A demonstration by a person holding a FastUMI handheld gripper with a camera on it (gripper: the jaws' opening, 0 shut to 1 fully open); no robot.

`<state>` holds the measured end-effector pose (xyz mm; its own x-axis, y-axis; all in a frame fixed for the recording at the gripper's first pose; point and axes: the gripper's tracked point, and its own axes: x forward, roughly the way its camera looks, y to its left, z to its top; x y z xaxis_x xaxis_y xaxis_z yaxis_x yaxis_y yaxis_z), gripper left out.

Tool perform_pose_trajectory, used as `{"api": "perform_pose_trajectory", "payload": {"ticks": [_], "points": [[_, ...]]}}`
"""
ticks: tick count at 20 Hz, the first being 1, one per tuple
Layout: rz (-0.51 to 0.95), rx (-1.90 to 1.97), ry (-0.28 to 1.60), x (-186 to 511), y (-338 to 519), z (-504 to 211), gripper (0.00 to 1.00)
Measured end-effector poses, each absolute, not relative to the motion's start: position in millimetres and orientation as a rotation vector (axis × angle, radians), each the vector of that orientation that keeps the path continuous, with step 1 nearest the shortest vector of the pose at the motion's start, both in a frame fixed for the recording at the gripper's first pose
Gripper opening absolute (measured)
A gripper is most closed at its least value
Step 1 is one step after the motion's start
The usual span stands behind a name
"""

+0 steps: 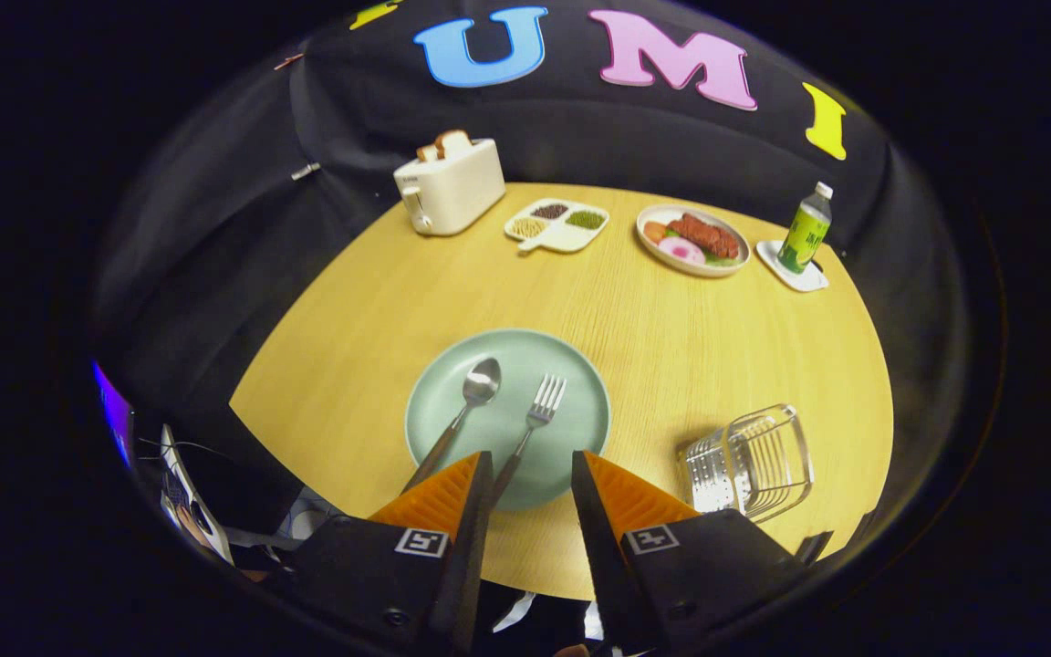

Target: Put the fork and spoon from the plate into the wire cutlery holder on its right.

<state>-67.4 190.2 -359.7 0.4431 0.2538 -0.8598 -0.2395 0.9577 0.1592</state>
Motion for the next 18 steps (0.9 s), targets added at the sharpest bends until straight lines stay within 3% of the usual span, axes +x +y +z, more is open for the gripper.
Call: {"api": "perform_pose_trajectory", "payload": {"ticks": [11,13,16,17,18], "points": [[0.142,0.055,1.257,-71.8,214.1,-446.0,0.55],[0.104,0.078,1.264,-68.2,213.8,-453.4,0.37],[0.057,0.063,1.253,-60.2,206.9,-461.8,0.33],[0.058,0.060,1.256,-59.5,206.0,-465.2,0.19],[0.068,0.054,1.262,-59.6,205.8,-461.4,0.16]]}}
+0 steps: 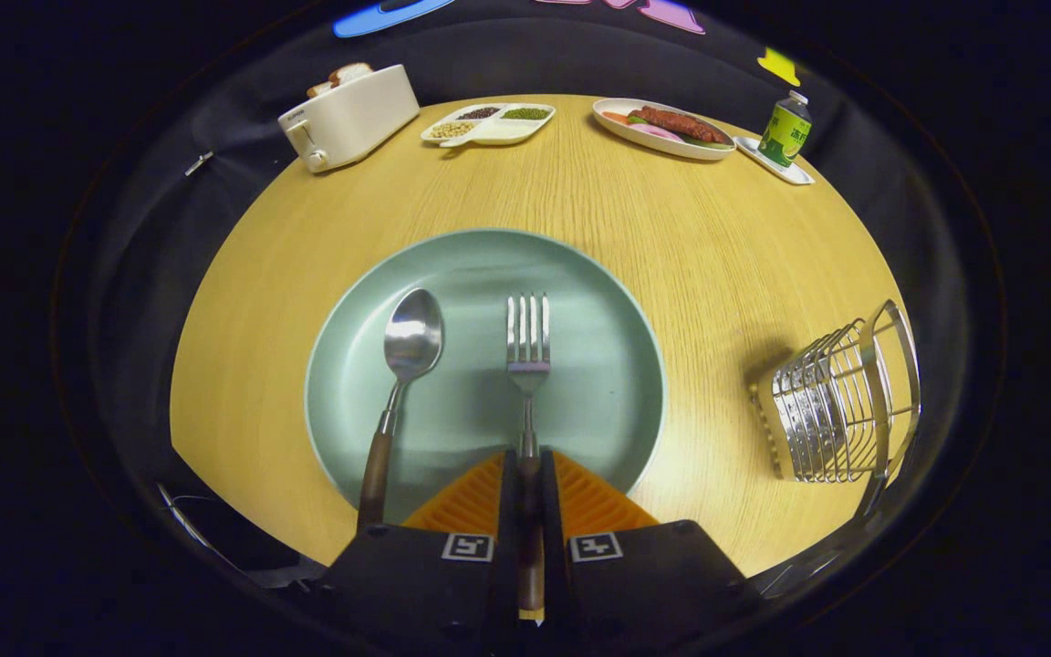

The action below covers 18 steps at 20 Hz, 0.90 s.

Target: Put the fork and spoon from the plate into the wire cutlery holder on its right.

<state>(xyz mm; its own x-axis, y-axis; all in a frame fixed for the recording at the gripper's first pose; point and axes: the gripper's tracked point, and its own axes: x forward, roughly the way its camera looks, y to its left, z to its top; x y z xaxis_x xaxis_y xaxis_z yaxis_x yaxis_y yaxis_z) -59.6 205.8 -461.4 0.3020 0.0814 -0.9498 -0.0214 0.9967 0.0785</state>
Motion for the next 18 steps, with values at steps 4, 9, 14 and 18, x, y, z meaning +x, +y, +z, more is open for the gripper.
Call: {"api": "perform_pose_trajectory", "payload": {"ticks": [4,9,14,18], "points": [[0.107,0.042,1.260,-61.2,201.0,-456.1,0.09],[0.211,0.083,1.228,-59.9,190.2,-417.4,0.09],[0.348,0.078,1.224,-71.6,139.0,-352.0,0.09],[0.409,0.017,1.295,-83.7,69.0,-309.6,0.09]]}}
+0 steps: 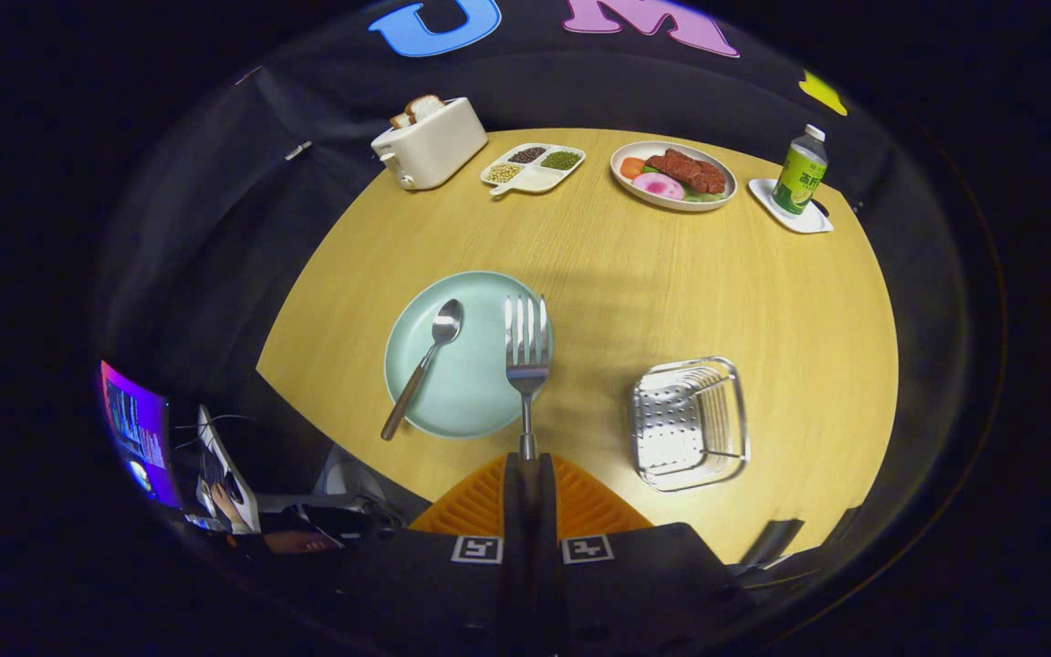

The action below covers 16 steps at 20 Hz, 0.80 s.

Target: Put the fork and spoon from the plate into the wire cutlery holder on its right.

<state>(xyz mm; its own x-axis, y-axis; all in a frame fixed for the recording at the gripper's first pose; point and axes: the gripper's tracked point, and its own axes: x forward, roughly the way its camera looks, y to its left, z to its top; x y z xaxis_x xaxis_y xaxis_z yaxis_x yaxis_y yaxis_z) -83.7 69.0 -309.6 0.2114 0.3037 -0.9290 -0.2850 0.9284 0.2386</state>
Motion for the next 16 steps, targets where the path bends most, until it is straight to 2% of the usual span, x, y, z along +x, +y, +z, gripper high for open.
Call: {"api": "perform_pose_trajectory", "payload": {"ticks": [4,9,16], "points": [[0.411,-0.098,1.421,-89.6,-0.3,-302.8,0.09],[0.468,-0.317,1.705,-112.9,-42.7,-326.9,0.09],[0.469,-0.460,1.866,-104.3,-38.1,-343.1,0.09]]}}
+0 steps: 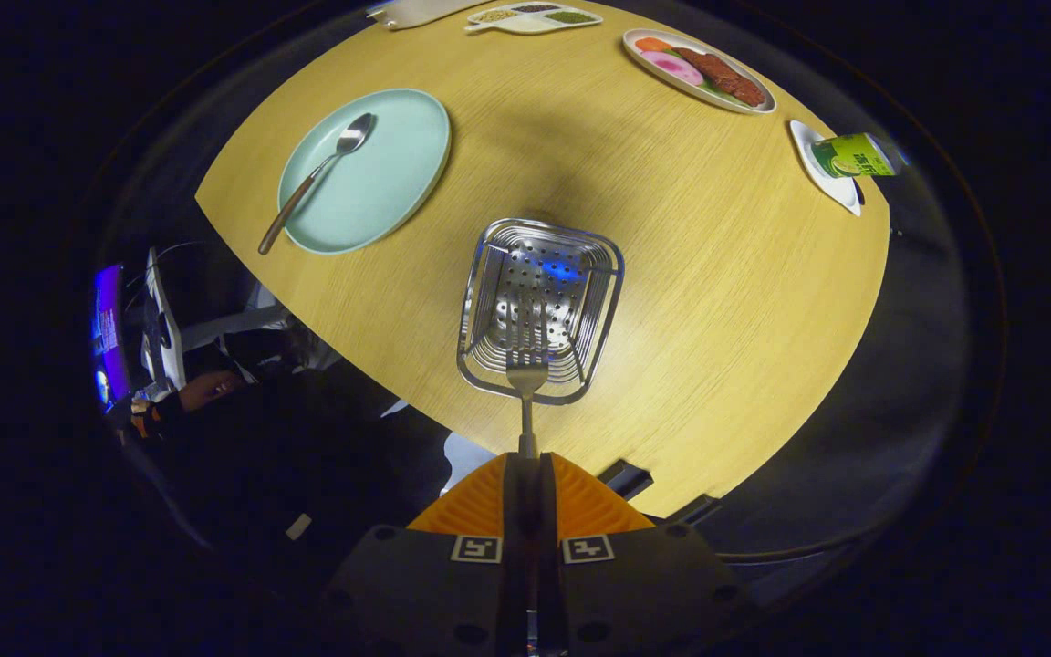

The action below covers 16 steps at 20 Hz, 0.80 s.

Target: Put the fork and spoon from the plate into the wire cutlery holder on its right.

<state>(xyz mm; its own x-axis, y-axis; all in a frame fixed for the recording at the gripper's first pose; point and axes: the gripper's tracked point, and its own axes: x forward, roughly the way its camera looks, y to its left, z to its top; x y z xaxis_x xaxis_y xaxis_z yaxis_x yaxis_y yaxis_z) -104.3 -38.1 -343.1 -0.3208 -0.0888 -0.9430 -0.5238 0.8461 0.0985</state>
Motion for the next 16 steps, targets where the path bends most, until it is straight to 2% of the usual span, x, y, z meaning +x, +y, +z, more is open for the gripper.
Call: {"api": "perform_pose_trajectory", "payload": {"ticks": [4,6,8,9,13,16], "points": [[0.427,-0.430,1.860,-94.1,-29.8,-351.8,0.14],[0.435,-0.445,1.857,-93.2,-32.2,-350.8,0.23],[0.439,-0.442,1.809,-87.1,-32.5,-351.5,0.40],[0.439,-0.421,1.762,-80.5,-29.0,-349.7,0.55],[0.389,-0.259,1.489,-50.4,-9.4,-332.2,0.70],[0.382,-0.129,1.212,-26.0,21.4,-306.1,0.77]]}}
